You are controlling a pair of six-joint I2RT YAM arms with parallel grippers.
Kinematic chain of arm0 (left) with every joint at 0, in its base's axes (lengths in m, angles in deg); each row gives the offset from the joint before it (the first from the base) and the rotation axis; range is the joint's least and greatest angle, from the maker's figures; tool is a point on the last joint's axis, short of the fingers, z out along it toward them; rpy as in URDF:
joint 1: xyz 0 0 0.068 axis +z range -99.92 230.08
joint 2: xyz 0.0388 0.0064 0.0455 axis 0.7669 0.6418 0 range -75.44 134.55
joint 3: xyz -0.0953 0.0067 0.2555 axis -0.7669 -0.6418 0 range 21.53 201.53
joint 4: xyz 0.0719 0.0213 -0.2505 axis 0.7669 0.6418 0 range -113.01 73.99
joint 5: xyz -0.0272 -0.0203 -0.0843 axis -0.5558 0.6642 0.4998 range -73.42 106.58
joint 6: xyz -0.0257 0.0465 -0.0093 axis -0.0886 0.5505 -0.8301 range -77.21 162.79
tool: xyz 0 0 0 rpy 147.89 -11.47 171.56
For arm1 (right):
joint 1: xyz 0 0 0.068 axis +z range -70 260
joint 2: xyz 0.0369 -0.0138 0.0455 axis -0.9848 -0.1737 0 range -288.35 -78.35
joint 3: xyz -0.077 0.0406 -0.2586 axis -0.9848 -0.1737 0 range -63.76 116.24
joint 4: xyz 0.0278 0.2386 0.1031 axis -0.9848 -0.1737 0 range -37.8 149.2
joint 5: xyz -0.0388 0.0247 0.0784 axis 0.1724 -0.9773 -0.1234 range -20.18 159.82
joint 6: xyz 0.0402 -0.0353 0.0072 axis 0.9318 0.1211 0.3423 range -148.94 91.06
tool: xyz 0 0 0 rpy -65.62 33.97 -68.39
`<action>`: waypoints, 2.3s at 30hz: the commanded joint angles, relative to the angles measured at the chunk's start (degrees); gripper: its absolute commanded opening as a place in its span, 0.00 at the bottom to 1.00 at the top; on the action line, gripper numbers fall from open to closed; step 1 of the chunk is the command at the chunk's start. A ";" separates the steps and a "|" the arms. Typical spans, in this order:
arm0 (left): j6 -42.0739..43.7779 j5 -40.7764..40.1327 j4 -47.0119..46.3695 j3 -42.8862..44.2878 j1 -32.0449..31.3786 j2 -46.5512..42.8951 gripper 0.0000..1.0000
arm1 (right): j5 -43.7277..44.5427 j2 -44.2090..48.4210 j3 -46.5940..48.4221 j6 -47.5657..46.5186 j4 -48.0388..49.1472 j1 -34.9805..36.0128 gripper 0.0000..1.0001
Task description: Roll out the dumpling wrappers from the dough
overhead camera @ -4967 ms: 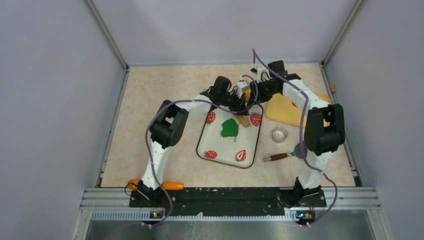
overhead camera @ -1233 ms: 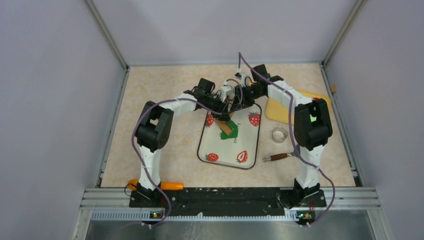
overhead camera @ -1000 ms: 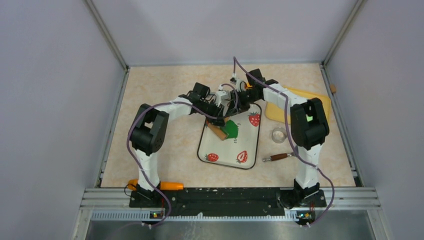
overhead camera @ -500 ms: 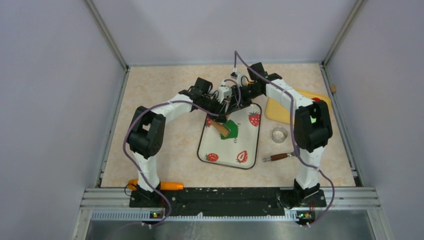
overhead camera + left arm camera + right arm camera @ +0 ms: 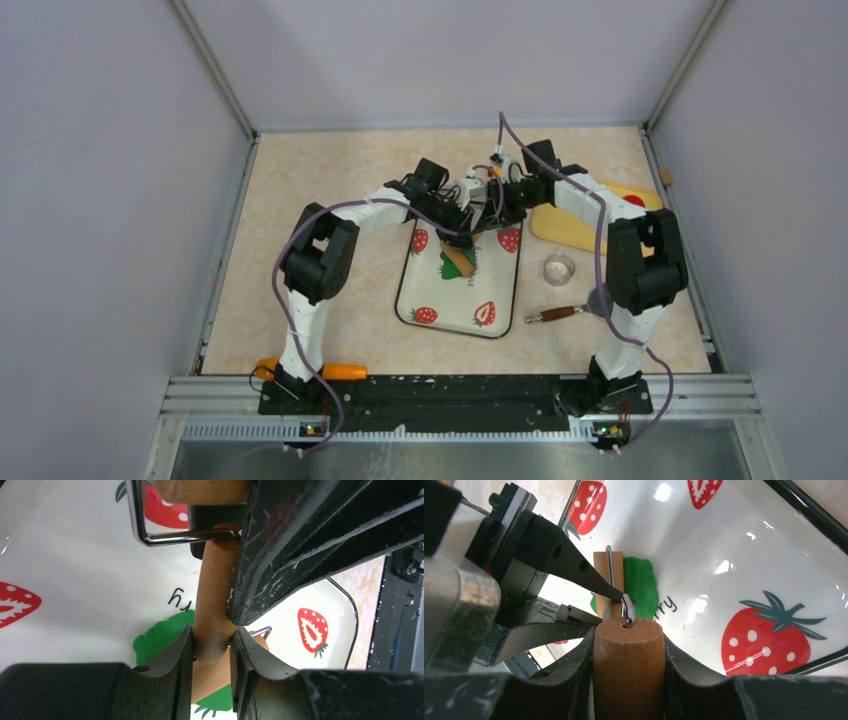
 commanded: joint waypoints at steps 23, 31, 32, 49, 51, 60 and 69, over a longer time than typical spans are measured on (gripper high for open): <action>-4.40 -1.30 -3.56 6.44 -3.43 -0.48 0.00 | 9.20 3.25 -1.60 -8.40 -8.95 -1.44 0.00; 1.33 -5.47 -1.43 -10.29 -0.42 -7.48 0.00 | 12.08 -1.12 -9.98 -7.89 -2.52 2.48 0.00; 1.48 -5.67 -1.46 -11.85 -0.39 -8.02 0.00 | 12.34 -1.69 -10.44 -7.92 -2.33 3.07 0.00; 0.80 -6.07 -0.13 -11.74 -2.19 -20.14 0.00 | 4.30 2.33 4.06 -8.56 -9.09 6.59 0.00; -0.83 -5.55 -0.29 -7.85 -2.41 -17.13 0.00 | 5.29 3.54 4.10 -10.57 -10.24 5.60 0.00; -5.24 -4.26 -3.55 1.06 -2.57 -4.78 0.00 | 9.31 1.95 2.08 -15.44 -11.32 0.77 0.00; -1.51 -4.71 -1.56 -8.41 -2.40 -4.46 0.00 | 11.02 -2.84 -4.31 -15.27 -8.41 2.56 0.00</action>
